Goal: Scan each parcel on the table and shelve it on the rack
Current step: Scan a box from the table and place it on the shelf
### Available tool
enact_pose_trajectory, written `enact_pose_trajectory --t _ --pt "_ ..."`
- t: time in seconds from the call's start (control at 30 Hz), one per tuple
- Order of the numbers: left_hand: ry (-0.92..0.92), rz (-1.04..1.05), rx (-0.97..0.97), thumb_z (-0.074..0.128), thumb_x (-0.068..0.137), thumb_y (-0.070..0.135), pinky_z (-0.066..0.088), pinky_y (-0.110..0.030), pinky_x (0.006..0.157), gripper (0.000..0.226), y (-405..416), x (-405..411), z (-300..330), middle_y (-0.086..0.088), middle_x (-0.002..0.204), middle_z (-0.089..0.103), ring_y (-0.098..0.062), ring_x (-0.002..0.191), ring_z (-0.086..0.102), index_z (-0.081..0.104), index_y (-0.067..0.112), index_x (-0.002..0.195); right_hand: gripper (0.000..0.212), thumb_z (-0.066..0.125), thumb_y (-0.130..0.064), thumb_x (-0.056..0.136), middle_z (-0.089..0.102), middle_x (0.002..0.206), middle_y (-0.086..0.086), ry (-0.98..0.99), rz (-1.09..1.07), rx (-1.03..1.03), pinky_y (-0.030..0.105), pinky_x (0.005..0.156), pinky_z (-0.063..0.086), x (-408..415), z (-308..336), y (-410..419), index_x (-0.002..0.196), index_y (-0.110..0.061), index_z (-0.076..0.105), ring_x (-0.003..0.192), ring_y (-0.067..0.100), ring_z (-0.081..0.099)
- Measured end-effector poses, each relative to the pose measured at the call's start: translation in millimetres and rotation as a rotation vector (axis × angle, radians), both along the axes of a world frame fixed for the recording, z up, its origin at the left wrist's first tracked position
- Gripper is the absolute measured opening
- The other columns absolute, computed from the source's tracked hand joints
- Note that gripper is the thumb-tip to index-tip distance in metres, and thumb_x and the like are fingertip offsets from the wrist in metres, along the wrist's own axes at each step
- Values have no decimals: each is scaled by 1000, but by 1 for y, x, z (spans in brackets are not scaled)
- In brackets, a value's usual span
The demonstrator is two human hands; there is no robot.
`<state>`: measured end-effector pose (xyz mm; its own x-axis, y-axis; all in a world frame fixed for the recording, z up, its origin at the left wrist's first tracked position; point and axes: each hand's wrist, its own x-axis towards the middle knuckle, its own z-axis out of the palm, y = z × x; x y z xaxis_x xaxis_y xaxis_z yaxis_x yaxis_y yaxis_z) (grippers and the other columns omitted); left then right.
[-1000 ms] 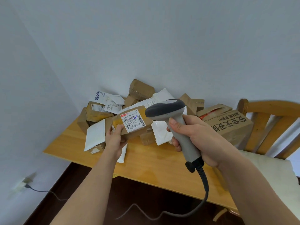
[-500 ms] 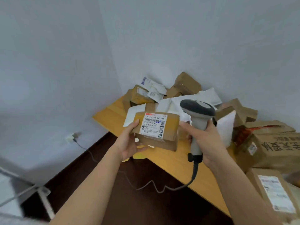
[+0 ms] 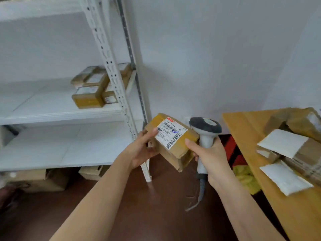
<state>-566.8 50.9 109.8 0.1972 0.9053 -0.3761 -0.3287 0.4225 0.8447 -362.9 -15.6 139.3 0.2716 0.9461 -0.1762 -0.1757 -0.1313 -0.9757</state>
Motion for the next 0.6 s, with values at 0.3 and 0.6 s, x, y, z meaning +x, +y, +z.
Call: enact_pose_trajectory --t 0.3,0.6 --pt "148 353 -55 80 62 61 58 -42 74 96 38 -219 -3 -13 130 58 -34 110 63 45 14 138 36 78 -27 83 67 92 6 -53 259 -31 29 67 52 -229 -4 70 112 -21 58 69 13 60" --pt "123 543 20 73 85 35 50 -51 99 60 84 -403 4 -6 114 73 -27 107 69 48 17 136 26 69 -21 90 63 86 5 -113 434 -74 23 60 49 -422 13 134 113 -20 56 63 10 58"
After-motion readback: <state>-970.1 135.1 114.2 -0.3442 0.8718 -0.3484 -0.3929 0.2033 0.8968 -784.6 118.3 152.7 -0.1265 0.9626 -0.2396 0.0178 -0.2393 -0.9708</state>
